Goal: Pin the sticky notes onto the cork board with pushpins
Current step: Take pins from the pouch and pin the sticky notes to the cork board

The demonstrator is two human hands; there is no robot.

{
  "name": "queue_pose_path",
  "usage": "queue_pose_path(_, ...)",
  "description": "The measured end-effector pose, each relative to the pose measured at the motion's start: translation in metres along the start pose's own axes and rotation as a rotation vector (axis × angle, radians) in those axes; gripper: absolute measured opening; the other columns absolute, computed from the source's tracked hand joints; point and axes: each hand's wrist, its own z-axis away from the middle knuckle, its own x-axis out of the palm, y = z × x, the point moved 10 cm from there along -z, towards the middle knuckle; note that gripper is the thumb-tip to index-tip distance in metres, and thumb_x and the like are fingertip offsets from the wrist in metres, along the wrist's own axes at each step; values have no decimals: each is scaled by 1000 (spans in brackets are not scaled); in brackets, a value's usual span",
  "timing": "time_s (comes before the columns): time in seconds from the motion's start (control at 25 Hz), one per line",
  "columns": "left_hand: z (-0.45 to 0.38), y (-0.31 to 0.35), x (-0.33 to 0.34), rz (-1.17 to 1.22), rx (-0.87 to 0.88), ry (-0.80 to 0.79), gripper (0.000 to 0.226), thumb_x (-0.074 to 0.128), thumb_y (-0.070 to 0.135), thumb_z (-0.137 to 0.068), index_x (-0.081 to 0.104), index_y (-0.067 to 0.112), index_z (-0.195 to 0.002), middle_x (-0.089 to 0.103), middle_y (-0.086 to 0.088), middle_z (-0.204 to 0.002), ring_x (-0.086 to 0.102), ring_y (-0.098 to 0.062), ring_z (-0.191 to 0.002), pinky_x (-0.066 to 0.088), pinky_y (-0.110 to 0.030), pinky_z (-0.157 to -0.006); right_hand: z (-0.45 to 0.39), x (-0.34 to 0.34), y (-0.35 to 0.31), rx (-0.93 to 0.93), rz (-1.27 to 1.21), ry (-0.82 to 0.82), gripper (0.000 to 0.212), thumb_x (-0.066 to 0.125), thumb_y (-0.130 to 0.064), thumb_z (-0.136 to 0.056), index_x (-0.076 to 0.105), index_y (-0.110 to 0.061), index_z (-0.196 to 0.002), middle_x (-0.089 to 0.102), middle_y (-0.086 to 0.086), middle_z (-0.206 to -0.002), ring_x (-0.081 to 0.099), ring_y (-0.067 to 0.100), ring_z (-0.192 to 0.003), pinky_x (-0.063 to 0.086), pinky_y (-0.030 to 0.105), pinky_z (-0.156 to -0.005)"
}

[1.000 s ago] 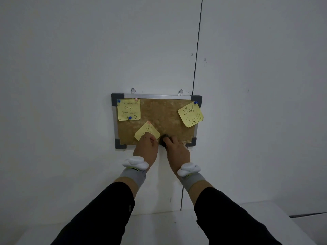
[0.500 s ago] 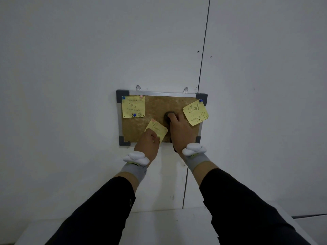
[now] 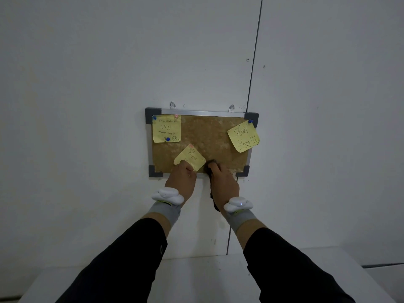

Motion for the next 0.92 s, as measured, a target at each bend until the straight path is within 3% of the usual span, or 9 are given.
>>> queue_pose_path(0.12,2,4,1,-3,4,-8,13,50,15,-92,53,3,-97,60,-18,-100,57,-31,-91,45,-35,-76,6,4,3,-10,16,-46,25,55,-6,-87,51,-21,-107,59,8,-99,60,31,-70,32,27,-49)
queue_pose_path(0.24,5,11,5,43,-2,-45,13,50,16,-92,54,5,-98,63,-16,-100,59,-30,-92,46,-34,-77,5,-4,8,54,-76,-62,17,46,-15,-92,52,-20,-108,57,8,-103,59,30,-72,40,31,-50)
queue_pose_path(0.32,9,21,10,102,-4,-96,15,48,22,-94,55,11,-101,66,-14,-100,62,-29,-91,48,-35,-79,5,-19,8,89,-222,-16,18,42,-21,-93,50,-23,-108,55,6,-104,57,26,-76,48,33,-56)
queue_pose_path(0.44,15,44,13,207,10,-139,25,46,38,-95,55,20,-109,66,-9,-102,63,-27,-94,50,-32,-77,1,-48,4,141,-465,91,17,43,-22,-96,53,-18,-109,55,7,-102,54,21,-84,46,33,-68)
queue_pose_path(0.52,17,55,8,339,-22,-113,28,49,46,-92,55,25,-110,64,-4,-99,63,-25,-96,51,-28,-74,-6,-66,4,191,-575,164,22,39,-19,-99,58,-9,-107,57,13,-98,51,19,-86,44,33,-76)
queue_pose_path(0.68,15,73,-11,419,-34,-25,38,62,52,-82,52,30,-110,62,4,-98,61,-17,-94,49,-32,-85,-18,-93,-5,215,-739,207,27,36,-13,-100,60,-5,-112,62,16,-108,52,19,-97,43,31,-87)
queue_pose_path(0.8,5,95,-27,452,45,43,36,59,38,-89,50,21,-120,64,-4,-111,61,-21,-99,48,-32,-86,-35,-111,-20,183,-777,203,28,35,-19,-100,60,-11,-111,62,5,-103,53,15,-93,42,21,-77)
queue_pose_path(0.92,-8,112,-42,447,89,125,33,58,31,-90,48,22,-120,64,0,-109,61,-14,-94,43,-9,-71,-55,-128,-30,100,-663,211,26,37,-18,-99,59,-9,-110,62,7,-104,53,15,-92,37,14,-74)
